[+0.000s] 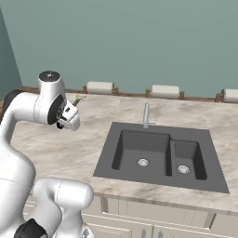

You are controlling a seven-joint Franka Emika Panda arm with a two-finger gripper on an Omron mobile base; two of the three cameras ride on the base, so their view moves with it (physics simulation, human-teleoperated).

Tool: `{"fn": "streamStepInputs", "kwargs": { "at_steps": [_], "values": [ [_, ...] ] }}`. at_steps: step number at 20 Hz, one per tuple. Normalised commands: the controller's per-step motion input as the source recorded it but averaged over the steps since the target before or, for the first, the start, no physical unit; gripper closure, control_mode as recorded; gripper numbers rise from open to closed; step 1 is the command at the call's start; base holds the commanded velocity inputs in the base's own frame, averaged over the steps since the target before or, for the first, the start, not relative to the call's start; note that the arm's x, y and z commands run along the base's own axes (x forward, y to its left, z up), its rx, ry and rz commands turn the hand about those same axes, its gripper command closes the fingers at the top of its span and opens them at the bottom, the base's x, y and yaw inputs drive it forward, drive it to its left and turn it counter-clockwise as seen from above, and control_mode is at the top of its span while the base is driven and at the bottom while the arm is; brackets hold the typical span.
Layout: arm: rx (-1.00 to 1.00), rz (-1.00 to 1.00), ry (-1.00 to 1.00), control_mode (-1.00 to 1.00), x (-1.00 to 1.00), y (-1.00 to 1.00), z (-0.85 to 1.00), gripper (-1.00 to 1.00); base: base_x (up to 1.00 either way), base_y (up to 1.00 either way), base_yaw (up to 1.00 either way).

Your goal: Pick the mug and place it in the sink. Pick the bowl and place it in the open cabinet and then close the cabinet.

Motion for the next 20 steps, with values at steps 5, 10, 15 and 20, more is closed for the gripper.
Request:
{"fn": "streamStepInputs", "kwargs": {
  "at_steps": [5,10,15,20],
  "values": [
    [0.03,0.00,0.05,-1.00,-0.38,-0.04,0.13,1.00,0.00,0.00,0.00],
    [0.00,0.00,0.00,1.00,-0.09,0.00,-0.02,1.00,-0.32,-0.04,0.00],
    [0.00,0.00,0.00,1.00,0.00,0.00,0.00,1.00,-0.17,-0.32,0.01],
    [0.00,0.00,0.00,1.00,0.00,0.00,0.00,1.00,-0.02,-0.92,0.03]
  ]
}}
